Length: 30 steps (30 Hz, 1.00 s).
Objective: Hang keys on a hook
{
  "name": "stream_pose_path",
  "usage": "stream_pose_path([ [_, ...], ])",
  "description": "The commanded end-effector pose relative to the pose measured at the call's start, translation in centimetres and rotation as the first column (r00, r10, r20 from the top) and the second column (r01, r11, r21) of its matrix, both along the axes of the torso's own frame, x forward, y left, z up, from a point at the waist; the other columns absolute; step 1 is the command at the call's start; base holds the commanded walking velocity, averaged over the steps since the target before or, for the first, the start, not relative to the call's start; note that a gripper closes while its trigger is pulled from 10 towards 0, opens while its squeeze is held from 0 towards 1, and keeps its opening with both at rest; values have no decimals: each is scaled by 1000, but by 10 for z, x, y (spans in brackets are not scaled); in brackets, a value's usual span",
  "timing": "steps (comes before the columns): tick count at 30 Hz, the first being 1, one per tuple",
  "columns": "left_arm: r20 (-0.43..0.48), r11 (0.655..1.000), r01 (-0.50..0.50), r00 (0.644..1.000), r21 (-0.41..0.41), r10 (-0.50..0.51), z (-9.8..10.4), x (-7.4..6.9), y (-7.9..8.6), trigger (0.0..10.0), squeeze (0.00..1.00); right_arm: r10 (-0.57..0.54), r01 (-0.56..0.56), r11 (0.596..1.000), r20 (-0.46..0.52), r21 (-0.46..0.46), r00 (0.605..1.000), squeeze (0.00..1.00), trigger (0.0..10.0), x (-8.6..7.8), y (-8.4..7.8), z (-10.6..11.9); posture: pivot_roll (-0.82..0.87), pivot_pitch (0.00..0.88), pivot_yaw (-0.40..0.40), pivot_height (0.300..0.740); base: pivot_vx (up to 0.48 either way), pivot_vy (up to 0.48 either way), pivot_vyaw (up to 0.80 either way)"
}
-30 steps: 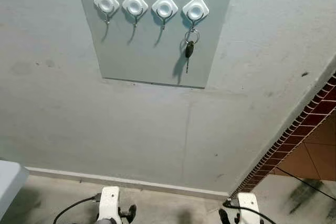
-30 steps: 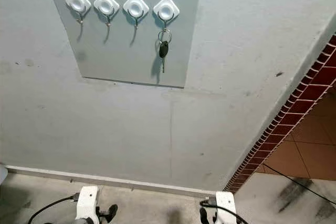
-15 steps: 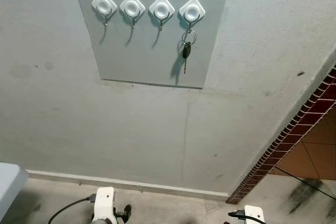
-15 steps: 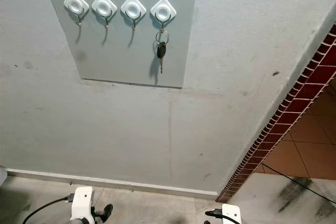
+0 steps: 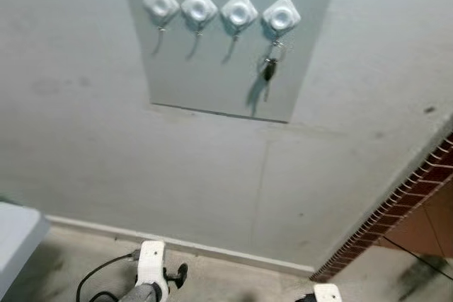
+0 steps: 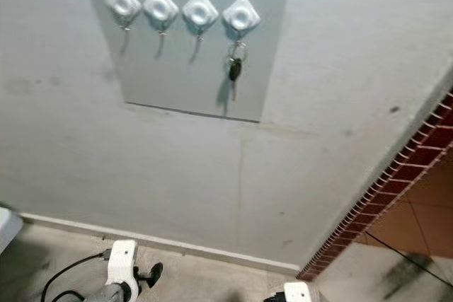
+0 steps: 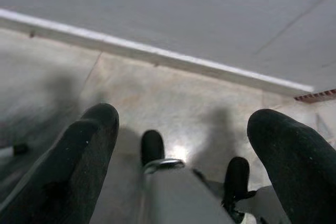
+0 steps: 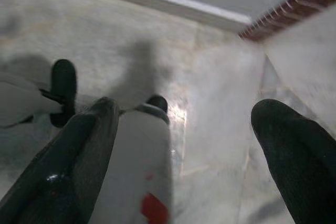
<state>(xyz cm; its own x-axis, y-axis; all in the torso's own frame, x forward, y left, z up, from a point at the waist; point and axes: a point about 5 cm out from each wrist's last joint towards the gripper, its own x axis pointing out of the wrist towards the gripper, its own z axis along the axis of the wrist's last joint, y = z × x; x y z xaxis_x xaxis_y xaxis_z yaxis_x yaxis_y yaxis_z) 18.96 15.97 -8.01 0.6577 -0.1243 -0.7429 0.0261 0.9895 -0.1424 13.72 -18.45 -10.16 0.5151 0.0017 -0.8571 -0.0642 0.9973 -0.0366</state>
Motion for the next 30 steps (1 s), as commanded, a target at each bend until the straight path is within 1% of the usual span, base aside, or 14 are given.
stream_pose_path([
  [1,-8,1000,5,1000,9,-5,-1,-1,0,10000,0,2,-2,1000,-9,-9,1000,0,10000,-2,-3,-1,-29,0,10,740,0,0,800],
  [8,-20,1000,-2,1000,22,3,-3,-5,6,10000,0,10,-10,1000,-2,-11,1000,0,10000,0,-4,1,-20,0,8,740,0,0,800],
  [17,-19,999,-8,1000,34,8,-2,-6,13,10000,0,17,-17,1000,9,-11,1000,0,10000,1,-5,1,-19,0,12,740,0,0,800],
  [30,-23,999,-11,1000,32,12,-3,-6,12,10000,0,24,-24,1000,11,-19,1000,0,10000,2,-9,2,-18,0,-2,740,0,0,800],
])
